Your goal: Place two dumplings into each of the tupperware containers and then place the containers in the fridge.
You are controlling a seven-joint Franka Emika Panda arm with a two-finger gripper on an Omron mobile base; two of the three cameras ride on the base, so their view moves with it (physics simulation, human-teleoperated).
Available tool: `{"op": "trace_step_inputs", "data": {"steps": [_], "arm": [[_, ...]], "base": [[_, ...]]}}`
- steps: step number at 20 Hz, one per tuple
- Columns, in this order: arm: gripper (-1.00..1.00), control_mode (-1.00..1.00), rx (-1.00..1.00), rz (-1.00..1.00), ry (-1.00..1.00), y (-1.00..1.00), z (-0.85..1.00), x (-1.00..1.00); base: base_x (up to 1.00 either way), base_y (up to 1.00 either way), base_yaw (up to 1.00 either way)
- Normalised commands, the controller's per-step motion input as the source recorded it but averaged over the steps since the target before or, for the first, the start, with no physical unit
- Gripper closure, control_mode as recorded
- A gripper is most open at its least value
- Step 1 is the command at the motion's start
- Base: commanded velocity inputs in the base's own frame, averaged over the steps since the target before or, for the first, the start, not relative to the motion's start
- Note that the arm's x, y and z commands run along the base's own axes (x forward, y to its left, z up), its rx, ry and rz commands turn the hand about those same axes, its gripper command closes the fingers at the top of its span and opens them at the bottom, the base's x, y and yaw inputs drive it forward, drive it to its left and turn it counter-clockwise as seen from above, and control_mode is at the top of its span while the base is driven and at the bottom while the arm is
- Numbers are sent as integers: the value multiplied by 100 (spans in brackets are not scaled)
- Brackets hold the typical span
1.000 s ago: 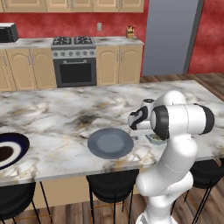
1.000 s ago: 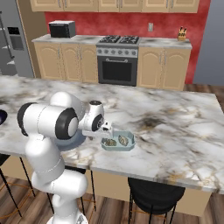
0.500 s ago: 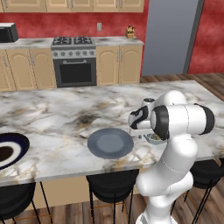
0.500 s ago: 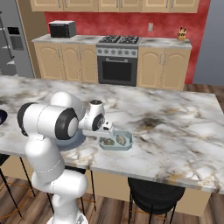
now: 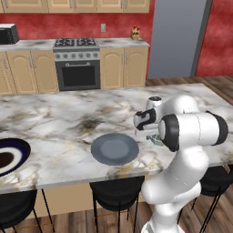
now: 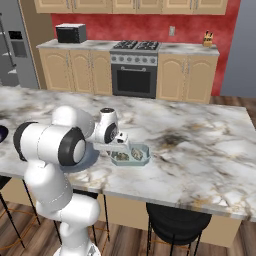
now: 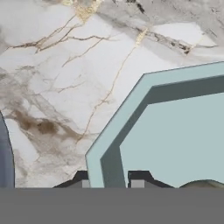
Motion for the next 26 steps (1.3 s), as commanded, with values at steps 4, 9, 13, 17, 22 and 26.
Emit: {"op": "trace_step_inputs", "data": {"steps": [4, 9, 13, 17, 22, 26], "arm": [[100, -100, -9, 13, 5, 14, 94, -14], [100, -100, -12, 37, 7, 25, 63, -67], [100, -100, -6, 55, 6, -3, 26, -78], [100, -100, 4, 51, 0, -25, 22, -67], [100, -100, 11, 40, 8, -20, 44, -40], [100, -100, 7, 32, 2, -9, 39, -54]], "base": [[0, 0, 0], [0, 0, 0], [0, 0, 0], [0, 0, 0], [0, 0, 0], [0, 0, 0]]}}
